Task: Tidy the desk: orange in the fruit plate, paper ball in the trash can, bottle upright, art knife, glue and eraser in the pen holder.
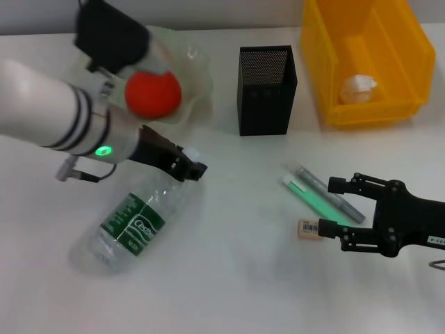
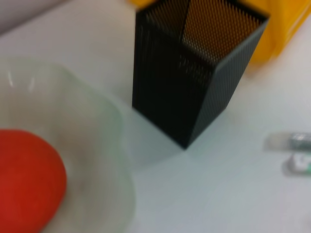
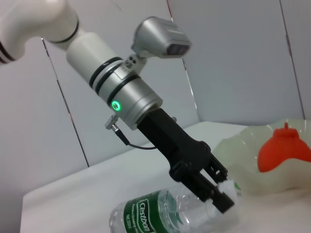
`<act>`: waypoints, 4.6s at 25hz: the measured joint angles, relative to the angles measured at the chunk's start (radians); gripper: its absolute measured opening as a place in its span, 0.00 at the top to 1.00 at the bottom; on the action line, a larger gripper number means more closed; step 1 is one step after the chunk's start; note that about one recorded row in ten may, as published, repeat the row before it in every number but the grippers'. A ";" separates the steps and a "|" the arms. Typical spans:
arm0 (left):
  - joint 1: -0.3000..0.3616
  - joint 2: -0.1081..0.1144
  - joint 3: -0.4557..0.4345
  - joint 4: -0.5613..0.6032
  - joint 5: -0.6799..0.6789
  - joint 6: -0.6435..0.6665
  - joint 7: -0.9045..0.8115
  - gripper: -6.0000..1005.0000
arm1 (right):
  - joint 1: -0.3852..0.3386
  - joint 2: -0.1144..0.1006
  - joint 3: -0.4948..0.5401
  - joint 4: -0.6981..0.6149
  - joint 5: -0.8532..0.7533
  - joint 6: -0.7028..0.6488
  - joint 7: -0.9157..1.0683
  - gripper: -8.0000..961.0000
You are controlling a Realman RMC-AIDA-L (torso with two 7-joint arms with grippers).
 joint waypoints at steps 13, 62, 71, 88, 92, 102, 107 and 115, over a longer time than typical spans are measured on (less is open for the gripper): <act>0.009 0.013 -0.689 -0.402 -0.450 0.401 0.785 0.55 | 0.050 0.016 0.007 -0.013 0.004 -0.008 0.105 0.12; 0.108 -0.007 -1.045 -1.316 -1.257 0.370 2.170 0.55 | 0.090 0.067 0.043 0.046 0.179 0.051 0.177 0.12; 0.225 0.010 -1.070 -1.165 -1.222 0.668 1.946 0.27 | 0.079 0.061 0.043 -0.006 0.190 0.030 0.193 0.12; 0.160 0.100 -0.840 -0.784 -0.652 0.724 1.505 0.19 | 0.148 0.058 -0.120 -1.225 -0.474 -0.285 1.220 0.12; 0.157 0.094 -0.839 -0.784 -0.647 0.712 1.502 0.19 | 0.280 0.063 -0.311 -1.224 -0.786 -0.305 1.409 0.12; 0.161 0.077 -0.833 -0.793 -0.645 0.637 1.501 0.19 | 0.322 0.071 -0.621 -0.995 -0.835 -0.016 1.532 0.18; 0.160 0.065 -0.831 -0.796 -0.644 0.627 1.501 0.19 | 0.356 0.070 -0.662 -0.882 -0.805 0.063 1.521 0.24; 0.158 0.048 -0.830 -0.796 -0.636 0.602 1.500 0.19 | 0.385 0.071 -0.743 -0.757 -0.791 0.198 1.518 0.45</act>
